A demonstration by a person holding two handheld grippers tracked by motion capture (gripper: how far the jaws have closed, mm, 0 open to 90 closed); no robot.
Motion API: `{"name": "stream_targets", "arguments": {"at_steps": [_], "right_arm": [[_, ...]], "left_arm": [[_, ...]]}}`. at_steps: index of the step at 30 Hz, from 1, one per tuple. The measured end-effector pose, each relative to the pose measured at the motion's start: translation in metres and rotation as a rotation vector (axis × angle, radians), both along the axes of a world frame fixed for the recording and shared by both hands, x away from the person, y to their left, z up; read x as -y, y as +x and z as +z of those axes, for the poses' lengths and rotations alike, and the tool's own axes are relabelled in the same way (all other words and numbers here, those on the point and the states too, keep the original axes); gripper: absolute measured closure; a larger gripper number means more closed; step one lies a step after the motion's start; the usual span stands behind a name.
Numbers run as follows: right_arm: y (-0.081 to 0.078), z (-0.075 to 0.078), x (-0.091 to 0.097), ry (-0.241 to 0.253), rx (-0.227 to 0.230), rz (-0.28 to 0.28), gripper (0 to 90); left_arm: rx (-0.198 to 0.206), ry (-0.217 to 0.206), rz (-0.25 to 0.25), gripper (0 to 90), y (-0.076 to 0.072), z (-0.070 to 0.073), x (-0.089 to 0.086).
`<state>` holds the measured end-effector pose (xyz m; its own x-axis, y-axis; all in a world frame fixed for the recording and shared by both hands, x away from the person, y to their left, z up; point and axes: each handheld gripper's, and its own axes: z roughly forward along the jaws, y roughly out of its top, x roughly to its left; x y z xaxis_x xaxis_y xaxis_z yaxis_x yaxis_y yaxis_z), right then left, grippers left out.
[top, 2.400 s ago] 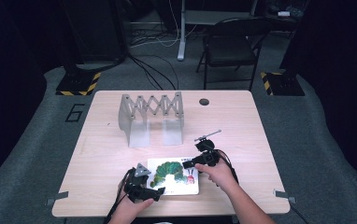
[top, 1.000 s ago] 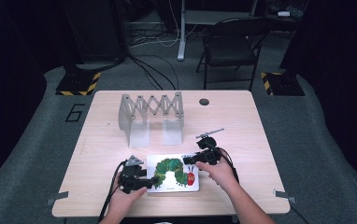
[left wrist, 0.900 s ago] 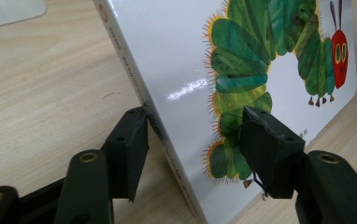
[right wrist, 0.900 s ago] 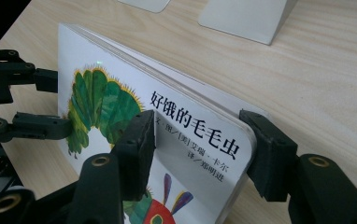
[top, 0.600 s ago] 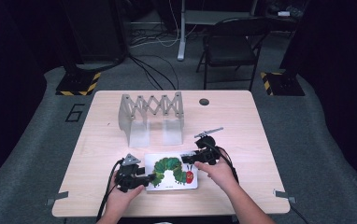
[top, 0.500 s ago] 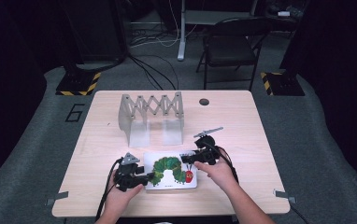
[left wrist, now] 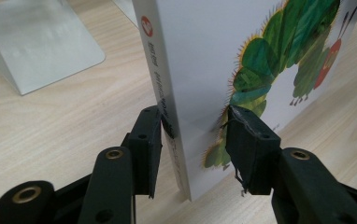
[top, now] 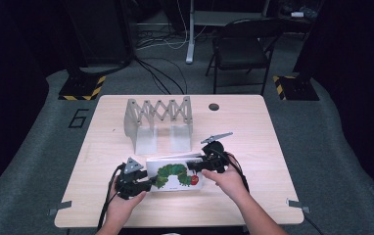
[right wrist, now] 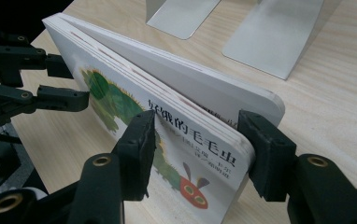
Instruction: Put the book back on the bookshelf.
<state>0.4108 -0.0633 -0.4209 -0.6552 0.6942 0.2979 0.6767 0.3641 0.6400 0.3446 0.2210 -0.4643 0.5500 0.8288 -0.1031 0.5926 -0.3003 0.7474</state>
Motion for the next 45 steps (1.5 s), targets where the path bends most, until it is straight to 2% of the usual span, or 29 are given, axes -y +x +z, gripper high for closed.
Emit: {"name": "stream_targets", "arguments": {"at_steps": [3,5,6,8,16,18,19,22,26,28,30,34,35,40,45], "right_arm": [[-0.002,0.002,-0.001,0.002,-0.01,0.017,47.6],[-0.005,0.002,-0.002,0.003,-0.011,0.037,48.5],[-0.006,0.002,-0.002,-0.011,0.005,0.048,48.5],[-0.007,0.002,-0.001,-0.022,0.009,0.063,48.6],[-0.012,-0.002,-0.001,-0.019,-0.011,0.081,47.2],[-0.013,-0.004,-0.002,-0.036,-0.029,0.094,46.2],[-0.013,-0.006,-0.003,-0.044,-0.023,0.1,46.1],[-0.015,-0.009,-0.004,-0.049,-0.038,0.104,45.9],[-0.016,-0.013,-0.002,-0.066,-0.043,0.115,44.6],[-0.017,-0.015,-0.001,-0.065,-0.04,0.095,44.2],[-0.018,-0.017,0.001,-0.068,-0.041,0.089,43.7],[-0.019,-0.02,0.006,-0.071,-0.036,0.077,42.2],[-0.018,-0.022,0.007,-0.071,-0.036,0.067,41.7],[-0.018,-0.027,0.012,-0.061,-0.041,0.055,39.9],[-0.017,-0.029,0.014,-0.072,-0.024,0.042,39.8]], "left_arm": [[-0.001,0.025,-0.01,57.9,0.0,-0.002,-0.002],[-0.003,0.015,-0.02,58.2,-0.001,-0.003,-0.004],[0.004,0.014,-0.017,58.4,-0.002,-0.004,-0.004],[0.005,0.02,-0.025,58.5,-0.003,-0.003,-0.004],[0.012,0.004,-0.045,58.3,-0.008,-0.005,-0.006],[0.011,0.007,-0.067,55.5,-0.009,-0.005,-0.006],[0.004,0.006,-0.084,53.2,-0.01,-0.004,-0.006],[0.019,0.018,-0.114,48.4,-0.009,-0.004,-0.005],[0.02,0.002,-0.135,46.5,-0.005,-0.003,-0.005],[0.03,0.0,-0.136,44.5,-0.003,-0.002,-0.004],[0.018,0.0,-0.156,42.1,-0.001,-0.001,-0.004],[0.017,-0.024,-0.163,38.7,0.002,0.0,0.0],[0.026,-0.016,-0.175,38.2,0.004,0.0,-0.001],[0.035,-0.048,-0.199,36.8,0.006,0.001,0.002],[0.051,-0.032,-0.219,36.9,0.004,0.004,0.006]]}}
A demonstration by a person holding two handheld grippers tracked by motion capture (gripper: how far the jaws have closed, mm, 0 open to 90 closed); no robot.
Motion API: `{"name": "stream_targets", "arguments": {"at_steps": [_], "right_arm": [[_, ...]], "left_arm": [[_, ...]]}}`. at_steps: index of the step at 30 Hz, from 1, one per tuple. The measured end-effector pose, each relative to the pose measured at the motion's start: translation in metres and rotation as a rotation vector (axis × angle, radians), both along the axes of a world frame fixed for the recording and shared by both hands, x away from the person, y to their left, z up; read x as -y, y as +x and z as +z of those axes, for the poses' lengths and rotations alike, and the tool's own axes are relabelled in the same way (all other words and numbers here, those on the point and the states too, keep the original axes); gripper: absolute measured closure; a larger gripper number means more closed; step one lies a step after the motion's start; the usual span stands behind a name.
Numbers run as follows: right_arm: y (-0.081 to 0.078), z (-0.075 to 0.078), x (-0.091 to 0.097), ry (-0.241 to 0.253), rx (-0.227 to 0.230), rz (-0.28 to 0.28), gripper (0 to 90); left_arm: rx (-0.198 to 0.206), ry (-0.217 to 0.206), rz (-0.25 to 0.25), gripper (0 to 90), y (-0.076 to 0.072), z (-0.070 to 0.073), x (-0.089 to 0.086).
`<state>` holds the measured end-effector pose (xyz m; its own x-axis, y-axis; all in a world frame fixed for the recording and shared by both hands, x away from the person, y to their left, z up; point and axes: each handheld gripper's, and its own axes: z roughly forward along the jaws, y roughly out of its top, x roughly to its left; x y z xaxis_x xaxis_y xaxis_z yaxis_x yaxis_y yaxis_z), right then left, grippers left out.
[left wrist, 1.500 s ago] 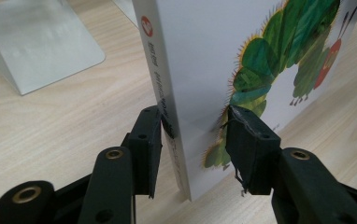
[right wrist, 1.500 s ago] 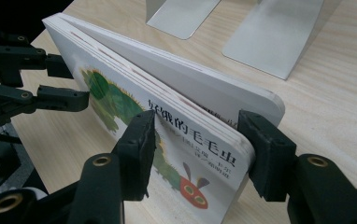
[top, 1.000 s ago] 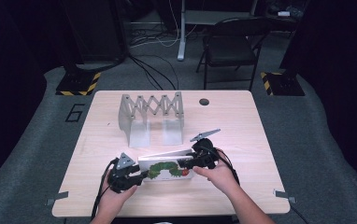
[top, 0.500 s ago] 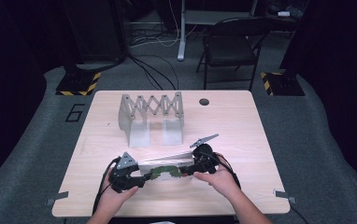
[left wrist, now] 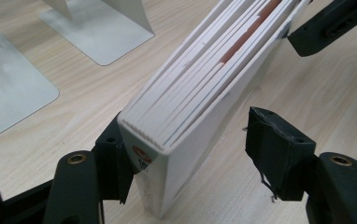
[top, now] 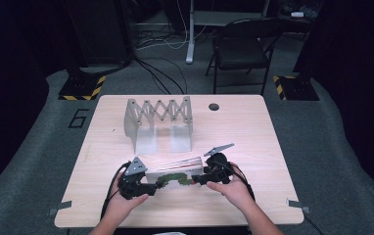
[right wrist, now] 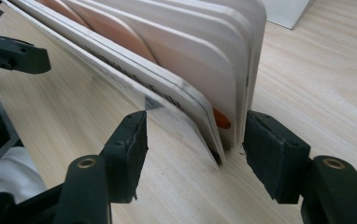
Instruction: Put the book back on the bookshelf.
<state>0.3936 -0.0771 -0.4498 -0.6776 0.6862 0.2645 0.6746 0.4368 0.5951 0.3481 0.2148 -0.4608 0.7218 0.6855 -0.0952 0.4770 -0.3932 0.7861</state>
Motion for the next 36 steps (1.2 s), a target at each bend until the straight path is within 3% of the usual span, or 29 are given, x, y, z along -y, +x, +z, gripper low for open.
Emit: {"name": "stream_targets", "arguments": {"at_steps": [5,15,19,23,26,29,33,36], "right_arm": [[0.001,-0.001,0.002,-0.013,0.019,0.007,40.4],[0.003,-0.005,-0.001,-0.018,0.0,-0.005,40.3],[0.004,-0.005,0.0,-0.024,0.009,-0.012,40.1],[0.004,-0.005,0.0,-0.024,0.012,-0.015,40.2],[0.005,-0.005,0.002,-0.03,0.027,-0.01,40.3],[0.005,-0.005,0.003,-0.02,0.001,-0.014,40.3],[0.006,-0.006,0.004,-0.02,0.007,-0.022,40.9],[0.008,-0.008,0.005,-0.022,0.013,-0.02,41.8]], "left_arm": [[0.006,0.001,-0.002,37.4,-0.002,0.001,0.002],[-0.009,0.028,-0.022,42.4,-0.006,0.004,0.007],[-0.011,0.013,-0.062,51.3,-0.008,0.007,0.008],[-0.003,0.029,-0.079,53.7,-0.012,0.009,0.012],[0.008,0.026,-0.096,61.7,-0.015,0.01,0.014],[0.03,0.043,-0.094,64.6,-0.018,0.011,0.016],[0.047,0.072,-0.111,69.1,-0.023,0.015,0.021],[0.073,0.119,-0.13,72.5,-0.028,0.019,0.028]]}}
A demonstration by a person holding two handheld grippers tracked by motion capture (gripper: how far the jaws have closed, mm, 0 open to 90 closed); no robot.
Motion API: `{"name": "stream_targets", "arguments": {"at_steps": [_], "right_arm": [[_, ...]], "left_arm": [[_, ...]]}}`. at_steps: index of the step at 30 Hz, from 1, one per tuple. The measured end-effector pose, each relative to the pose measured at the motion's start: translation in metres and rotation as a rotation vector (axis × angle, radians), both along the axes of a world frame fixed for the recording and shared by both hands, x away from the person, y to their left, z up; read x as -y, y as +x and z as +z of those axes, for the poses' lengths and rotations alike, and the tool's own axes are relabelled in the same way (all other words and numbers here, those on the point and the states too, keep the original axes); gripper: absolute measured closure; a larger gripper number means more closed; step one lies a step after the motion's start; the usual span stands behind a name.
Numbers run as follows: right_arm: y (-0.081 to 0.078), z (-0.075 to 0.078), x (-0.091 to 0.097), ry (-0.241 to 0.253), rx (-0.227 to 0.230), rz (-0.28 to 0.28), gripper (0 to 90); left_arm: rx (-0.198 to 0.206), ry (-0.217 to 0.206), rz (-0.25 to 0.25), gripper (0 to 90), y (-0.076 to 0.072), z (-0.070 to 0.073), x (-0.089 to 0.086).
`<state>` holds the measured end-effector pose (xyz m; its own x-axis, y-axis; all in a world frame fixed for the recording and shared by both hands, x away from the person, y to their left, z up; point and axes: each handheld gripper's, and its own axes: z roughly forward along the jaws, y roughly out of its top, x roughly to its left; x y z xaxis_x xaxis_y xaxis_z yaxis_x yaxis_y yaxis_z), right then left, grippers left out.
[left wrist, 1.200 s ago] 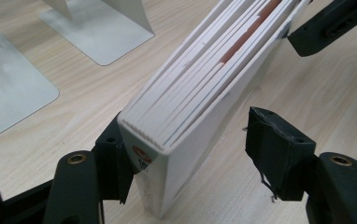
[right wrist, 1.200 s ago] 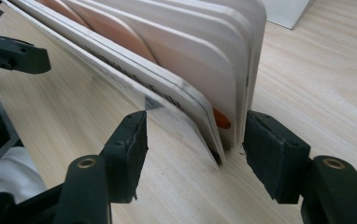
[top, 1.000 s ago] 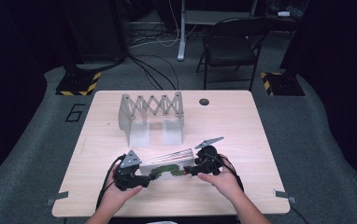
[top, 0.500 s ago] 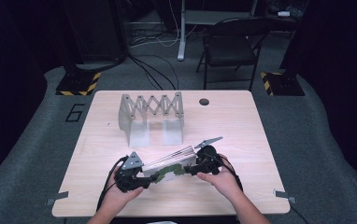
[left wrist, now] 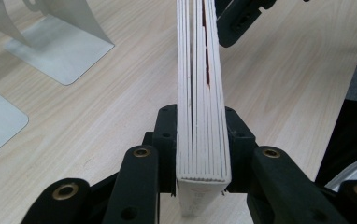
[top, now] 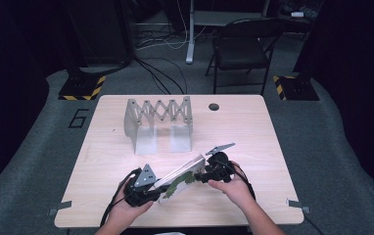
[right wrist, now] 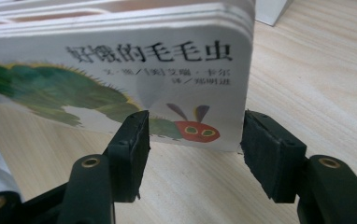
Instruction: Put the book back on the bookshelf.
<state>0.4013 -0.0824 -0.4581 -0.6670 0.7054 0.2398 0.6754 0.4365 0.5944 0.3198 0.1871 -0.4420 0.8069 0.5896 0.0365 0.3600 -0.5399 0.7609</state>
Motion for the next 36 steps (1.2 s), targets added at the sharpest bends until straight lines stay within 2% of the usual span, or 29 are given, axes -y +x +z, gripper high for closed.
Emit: {"name": "stream_targets", "arguments": {"at_steps": [2,3,6,11,14,19,21,27,28,31,33,36], "right_arm": [[0.0,0.0,0.0,0.008,-0.02,-0.019,41.9],[0.001,0.0,0.001,0.005,-0.007,-0.007,42.1],[0.001,0.0,0.003,0.012,-0.008,-0.024,42.2],[0.001,0.0,0.003,0.012,-0.014,-0.029,42.2],[0.002,0.0,0.004,0.011,-0.012,-0.029,42.2],[0.003,-0.001,0.006,0.01,-0.015,-0.028,42.1],[0.003,-0.001,0.006,0.013,-0.016,-0.028,42.2],[0.003,-0.003,0.006,0.011,-0.015,-0.043,42.1],[0.004,-0.003,0.005,0.011,-0.019,-0.043,42.1],[0.004,-0.004,0.006,0.004,-0.006,-0.023,42.1],[0.005,-0.004,0.006,0.002,-0.004,-0.024,42.1],[0.005,-0.005,0.006,-0.002,-0.004,-0.025,42.1]], "left_arm": [[0.01,0.027,-0.012,74.1,-0.002,0.003,0.002],[0.023,0.044,-0.014,74.3,-0.003,0.004,0.002],[0.032,0.062,-0.01,74.6,-0.004,0.007,-0.001],[0.012,0.03,0.052,74.7,0.002,0.004,-0.012],[0.008,0.036,0.077,74.7,0.006,0.004,-0.019],[-0.023,0.041,0.081,74.7,0.009,0.006,-0.028],[-0.043,0.03,0.091,74.7,0.011,0.008,-0.032],[-0.044,0.032,0.115,73.9,0.014,0.005,-0.041],[-0.066,0.031,0.105,73.4,0.015,0.005,-0.042],[-0.047,0.029,0.126,70.7,0.015,0.004,-0.041],[-0.068,0.024,0.116,69.9,0.015,0.005,-0.041],[-0.058,0.019,0.114,68.1,0.016,0.006,-0.039]]}}
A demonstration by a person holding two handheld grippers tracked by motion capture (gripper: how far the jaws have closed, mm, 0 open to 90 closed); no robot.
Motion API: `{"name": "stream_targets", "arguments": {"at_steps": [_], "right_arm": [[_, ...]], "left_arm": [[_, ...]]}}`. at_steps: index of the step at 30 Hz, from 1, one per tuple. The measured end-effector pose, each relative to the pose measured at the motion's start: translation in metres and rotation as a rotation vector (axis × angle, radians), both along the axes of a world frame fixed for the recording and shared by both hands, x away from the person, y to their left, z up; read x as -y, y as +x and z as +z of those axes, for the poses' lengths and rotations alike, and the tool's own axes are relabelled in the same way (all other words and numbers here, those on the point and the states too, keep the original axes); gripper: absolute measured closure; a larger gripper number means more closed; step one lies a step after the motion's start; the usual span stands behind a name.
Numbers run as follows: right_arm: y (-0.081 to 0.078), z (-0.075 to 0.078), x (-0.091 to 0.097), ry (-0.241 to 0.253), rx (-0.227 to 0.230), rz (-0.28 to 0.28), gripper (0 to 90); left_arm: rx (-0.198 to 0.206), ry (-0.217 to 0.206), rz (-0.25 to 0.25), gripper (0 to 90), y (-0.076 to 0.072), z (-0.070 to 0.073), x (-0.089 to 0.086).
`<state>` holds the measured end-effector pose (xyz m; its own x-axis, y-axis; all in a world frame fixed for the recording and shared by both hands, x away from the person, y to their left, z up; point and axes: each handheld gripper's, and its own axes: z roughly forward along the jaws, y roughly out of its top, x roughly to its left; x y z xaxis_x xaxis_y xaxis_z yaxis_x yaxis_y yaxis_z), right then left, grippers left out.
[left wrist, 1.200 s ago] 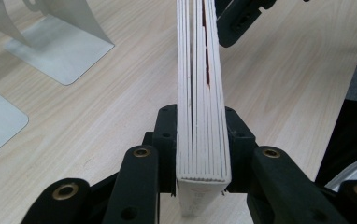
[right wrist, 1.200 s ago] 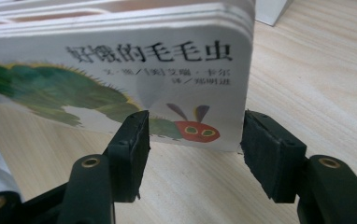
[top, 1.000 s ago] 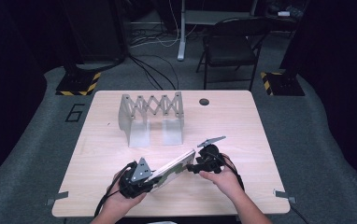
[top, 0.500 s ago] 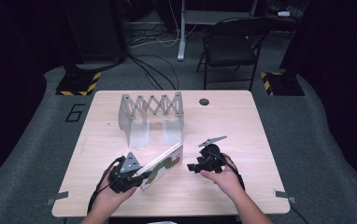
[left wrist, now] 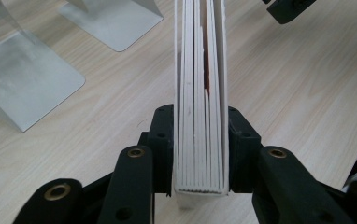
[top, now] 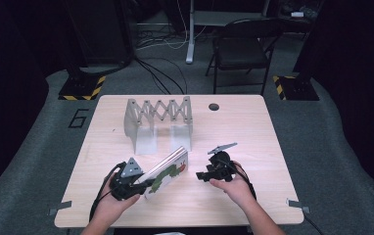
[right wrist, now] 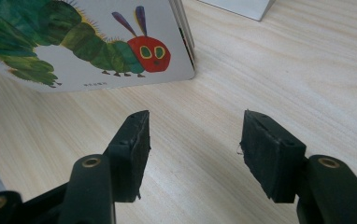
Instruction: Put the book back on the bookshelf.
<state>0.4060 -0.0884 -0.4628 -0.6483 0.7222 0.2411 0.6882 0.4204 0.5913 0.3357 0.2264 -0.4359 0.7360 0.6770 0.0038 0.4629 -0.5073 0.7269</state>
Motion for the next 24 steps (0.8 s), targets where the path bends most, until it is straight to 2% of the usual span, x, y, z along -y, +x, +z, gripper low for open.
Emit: {"name": "stream_targets", "arguments": {"at_steps": [6,10,11,16,22,24], "right_arm": [[0.0,-0.001,-0.001,0.005,-0.004,-0.006,42.1],[0.0,-0.001,-0.002,0.005,-0.009,-0.008,42.1],[0.0,-0.002,-0.002,0.003,-0.007,-0.008,42.1],[0.0,-0.003,-0.002,-0.004,-0.005,-0.005,42.1],[0.0,-0.003,-0.003,-0.003,-0.008,-0.005,42.1],[0.0,-0.003,-0.003,-0.001,-0.012,-0.011,42.1]], "left_arm": [[-0.014,-0.035,-0.007,66.5,0.006,-0.001,0.002],[-0.004,-0.036,0.003,66.1,0.008,-0.002,0.005],[-0.017,-0.032,-0.003,65.8,0.009,-0.002,0.005],[-0.02,-0.044,0.009,62.7,0.013,-0.006,0.01],[-0.005,-0.014,0.014,62.8,0.015,-0.01,0.014],[0.0,-0.017,0.02,62.9,0.015,-0.011,0.016]]}}
